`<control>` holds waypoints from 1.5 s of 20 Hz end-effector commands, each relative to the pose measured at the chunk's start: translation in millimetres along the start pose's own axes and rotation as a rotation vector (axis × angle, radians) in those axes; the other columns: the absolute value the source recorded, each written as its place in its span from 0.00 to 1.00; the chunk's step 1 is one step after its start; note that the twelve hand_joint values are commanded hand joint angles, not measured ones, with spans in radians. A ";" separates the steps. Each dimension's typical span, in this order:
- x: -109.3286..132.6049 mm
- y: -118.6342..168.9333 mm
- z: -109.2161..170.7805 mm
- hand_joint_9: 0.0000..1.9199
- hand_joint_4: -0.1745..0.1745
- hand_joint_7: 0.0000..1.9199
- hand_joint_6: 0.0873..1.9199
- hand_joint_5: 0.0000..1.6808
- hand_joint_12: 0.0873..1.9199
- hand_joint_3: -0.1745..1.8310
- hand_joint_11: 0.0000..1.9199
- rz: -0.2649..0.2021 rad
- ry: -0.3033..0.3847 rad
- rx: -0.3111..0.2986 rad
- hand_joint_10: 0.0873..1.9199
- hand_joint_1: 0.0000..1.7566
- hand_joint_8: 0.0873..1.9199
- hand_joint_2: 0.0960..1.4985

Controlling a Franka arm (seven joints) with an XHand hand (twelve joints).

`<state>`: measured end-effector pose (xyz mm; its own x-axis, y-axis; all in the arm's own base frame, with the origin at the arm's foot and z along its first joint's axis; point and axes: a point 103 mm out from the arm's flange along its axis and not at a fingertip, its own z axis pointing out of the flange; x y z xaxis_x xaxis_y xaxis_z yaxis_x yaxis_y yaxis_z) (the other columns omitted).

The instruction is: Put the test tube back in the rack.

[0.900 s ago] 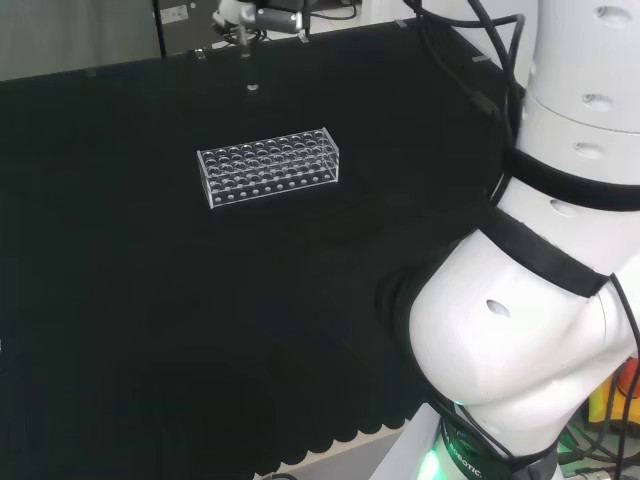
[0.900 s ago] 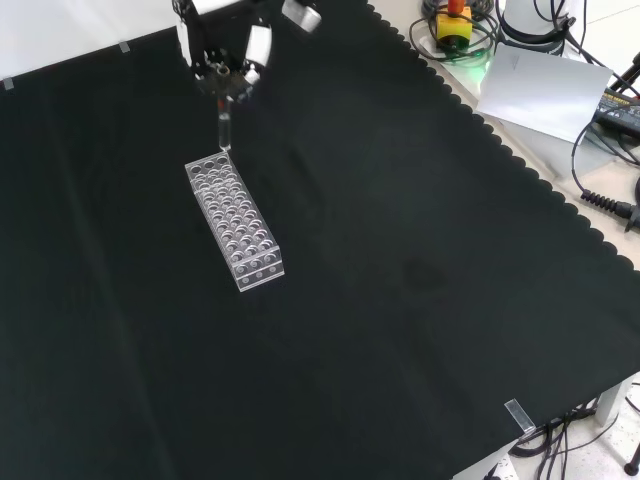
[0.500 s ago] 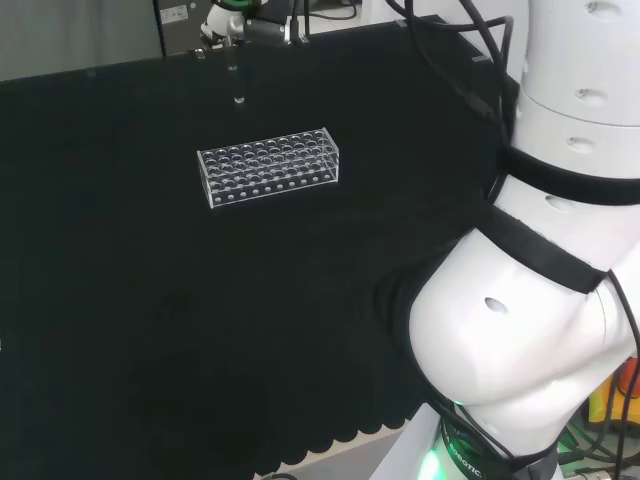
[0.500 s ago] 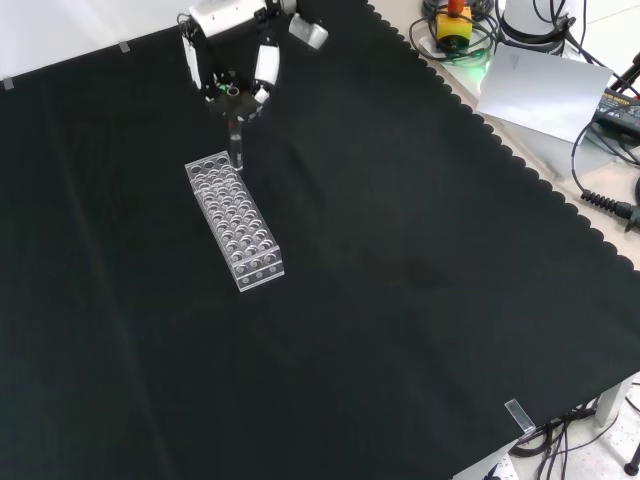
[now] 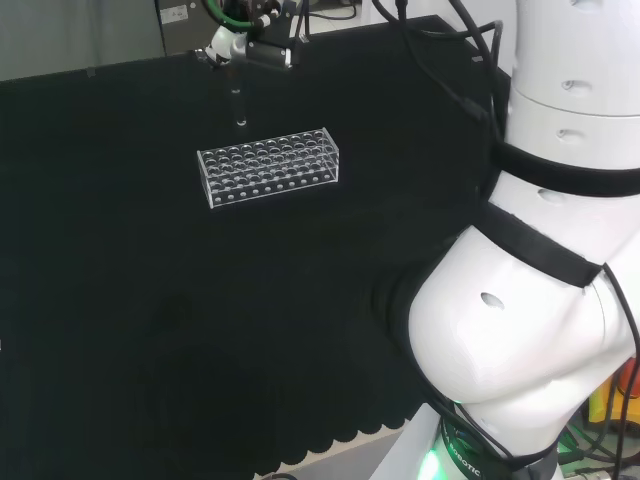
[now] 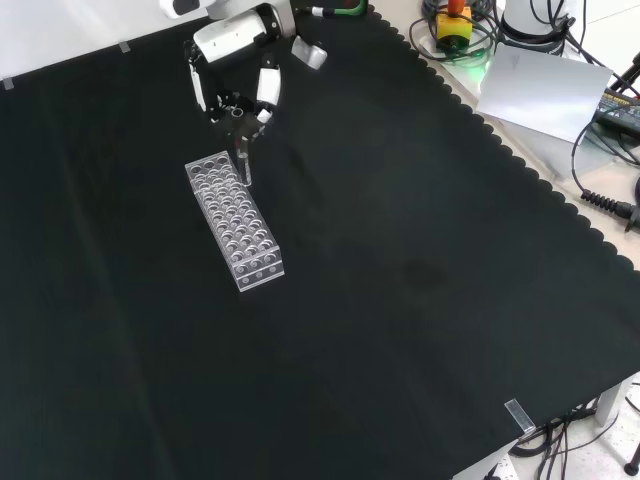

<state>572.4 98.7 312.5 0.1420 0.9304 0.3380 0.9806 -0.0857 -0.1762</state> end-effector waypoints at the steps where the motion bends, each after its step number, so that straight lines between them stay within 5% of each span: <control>1: -4.0 5.5 8.5 0.91 0.00 0.95 0.16 0.84 0.44 0.40 0.70 0.014 0.001 0.017 0.11 0.70 0.16 0.39; 6: -6.4 18.8 33.0 0.91 0.00 0.95 0.16 0.84 0.44 0.40 0.70 0.023 0.005 0.027 0.11 0.70 0.16 0.39; 30: -5.4 42.7 52.2 0.91 0.00 0.95 0.16 0.84 0.44 0.40 0.69 0.036 -0.007 0.054 0.11 0.70 0.16 0.38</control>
<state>601.5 104.0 259.0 0.1725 0.9245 0.3400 0.9691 -0.0976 -0.2264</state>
